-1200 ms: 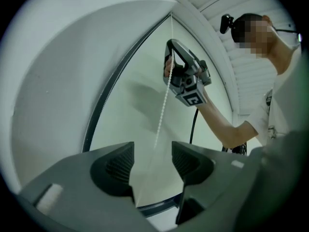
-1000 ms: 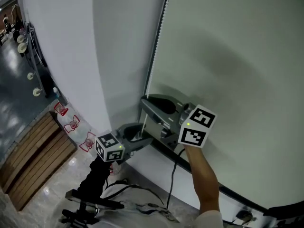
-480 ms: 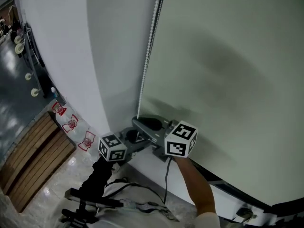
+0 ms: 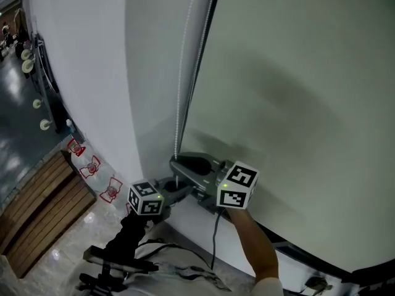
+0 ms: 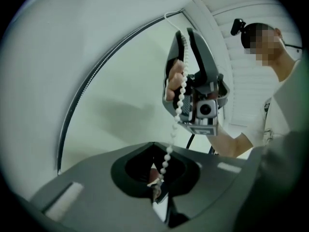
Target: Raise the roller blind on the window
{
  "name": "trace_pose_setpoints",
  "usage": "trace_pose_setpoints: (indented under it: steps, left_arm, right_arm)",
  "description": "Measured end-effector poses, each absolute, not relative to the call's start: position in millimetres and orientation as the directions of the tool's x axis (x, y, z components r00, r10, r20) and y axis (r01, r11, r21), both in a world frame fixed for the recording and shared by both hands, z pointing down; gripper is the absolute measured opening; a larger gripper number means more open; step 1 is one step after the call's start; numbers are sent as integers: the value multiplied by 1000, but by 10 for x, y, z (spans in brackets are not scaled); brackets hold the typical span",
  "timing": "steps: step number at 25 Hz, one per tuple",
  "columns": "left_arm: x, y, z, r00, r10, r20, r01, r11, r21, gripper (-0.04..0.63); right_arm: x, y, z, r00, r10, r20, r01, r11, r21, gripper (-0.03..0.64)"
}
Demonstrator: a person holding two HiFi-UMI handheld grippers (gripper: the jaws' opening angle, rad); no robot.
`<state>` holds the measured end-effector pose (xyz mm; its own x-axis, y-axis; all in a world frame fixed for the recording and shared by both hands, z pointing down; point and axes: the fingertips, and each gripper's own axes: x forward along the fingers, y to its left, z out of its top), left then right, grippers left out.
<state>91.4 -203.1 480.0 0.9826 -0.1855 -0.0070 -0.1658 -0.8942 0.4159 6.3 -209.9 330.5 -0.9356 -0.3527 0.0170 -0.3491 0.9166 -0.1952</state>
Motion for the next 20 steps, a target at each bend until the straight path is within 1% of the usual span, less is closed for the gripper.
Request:
trace_pose_setpoints:
  steps: [1, 5, 10, 20]
  left_arm:
    - [921, -2019, 4813, 983, -181, -4, -163, -894, 418, -2]
    - [949, -2001, 4841, 985, -175, 6, -161, -889, 429, -2]
    - [952, -1954, 4974, 985, -171, 14, -160, -886, 435, -2]
    - [969, -1939, 5043, 985, -165, 42, -166, -883, 439, -2]
  right_arm:
    - [64, -2119, 3246, -936, -353, 16, -350, 920, -179, 57]
    - [61, -2204, 2917, -937, -348, 0, -345, 930, -126, 83]
    - [57, -2259, 2494, -937, -345, -43, -343, 938, -54, 80]
    - [197, -2352, 1522, -928, -333, -168, -346, 936, 57, 80]
